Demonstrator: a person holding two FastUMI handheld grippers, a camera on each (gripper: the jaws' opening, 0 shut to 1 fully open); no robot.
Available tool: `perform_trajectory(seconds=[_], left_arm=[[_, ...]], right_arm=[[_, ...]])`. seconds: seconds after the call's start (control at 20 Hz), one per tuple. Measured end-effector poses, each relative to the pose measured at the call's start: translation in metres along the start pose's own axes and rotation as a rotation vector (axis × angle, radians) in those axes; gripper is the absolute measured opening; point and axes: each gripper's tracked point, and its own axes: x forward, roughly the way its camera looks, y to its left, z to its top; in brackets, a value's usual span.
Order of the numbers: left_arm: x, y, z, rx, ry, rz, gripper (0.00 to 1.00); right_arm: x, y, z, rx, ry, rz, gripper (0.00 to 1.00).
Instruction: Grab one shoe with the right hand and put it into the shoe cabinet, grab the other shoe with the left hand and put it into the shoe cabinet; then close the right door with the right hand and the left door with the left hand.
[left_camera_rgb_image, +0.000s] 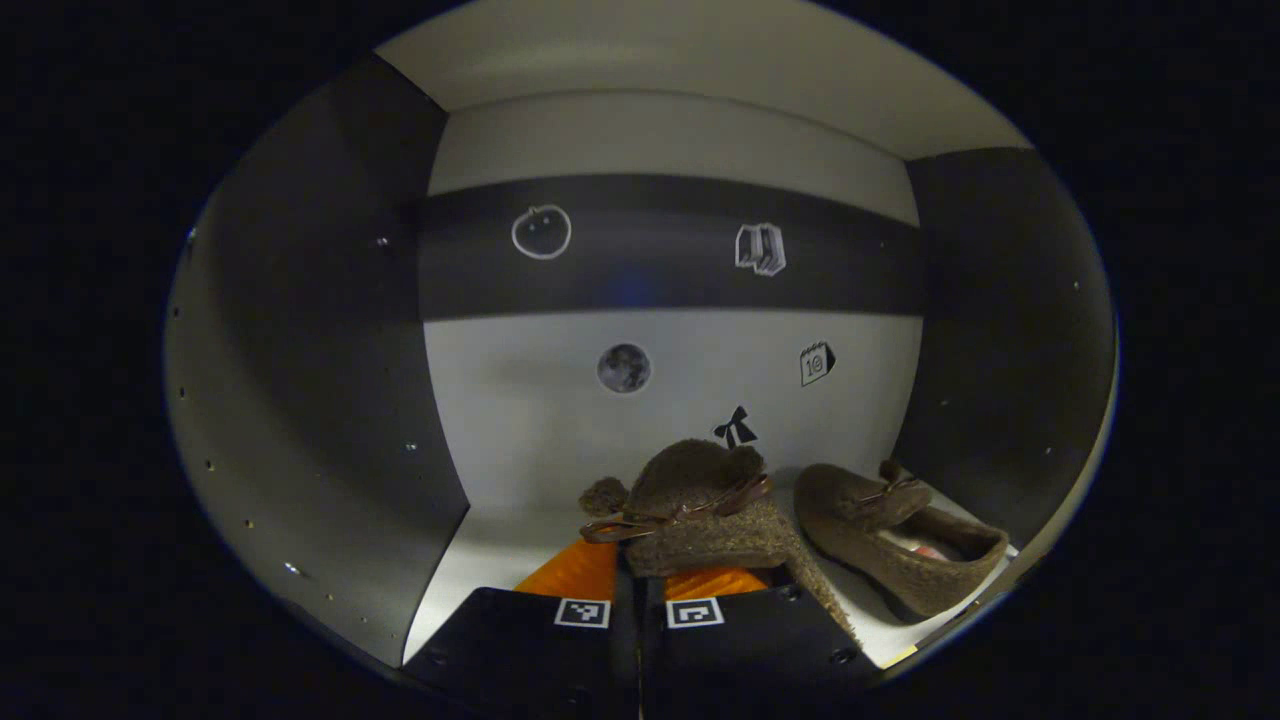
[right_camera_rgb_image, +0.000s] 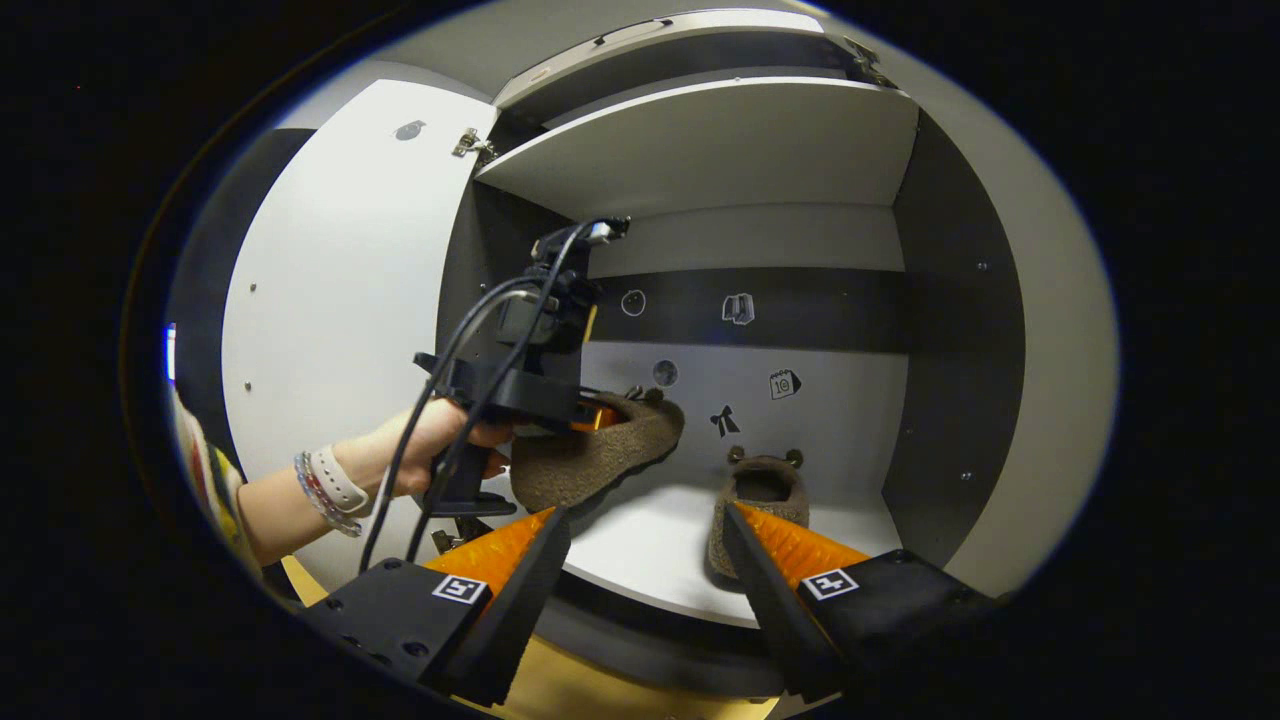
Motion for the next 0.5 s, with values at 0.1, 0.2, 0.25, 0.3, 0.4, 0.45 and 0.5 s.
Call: perform_trajectory(seconds=[0.1,0.2,0.25,0.3,0.4,0.45,0.5], left_arm=[[0.01,-0.003,-0.013,0.009,0.046,-0.01,0.1],[0.012,-0.002,-0.018,0.023,0.069,-0.016,0.22],[0.012,0.001,-0.02,0.033,0.081,-0.004,0.28],[0.009,0.006,-0.022,0.044,0.09,0.007,0.4],[0.002,0.012,-0.021,0.054,0.098,0.014,0.64],[-0.004,0.015,-0.02,0.059,0.102,0.011,0.76],[-0.013,0.017,-0.02,0.063,0.108,0.015,0.9]], right_arm=[[-0.001,0.0,-0.004,0.011,0.015,0.005,0.98],[0.002,-0.003,-0.003,0.012,0.015,0.001,0.98],[0.003,-0.008,-0.005,0.015,0.015,-0.001,0.98],[0.004,-0.008,-0.006,0.018,0.015,0.0,0.98],[0.006,-0.007,-0.007,0.015,0.018,0.002,0.98],[0.005,-0.006,-0.008,0.011,0.02,0.004,0.98],[0.004,-0.003,-0.008,0.006,0.024,0.007,0.98]])
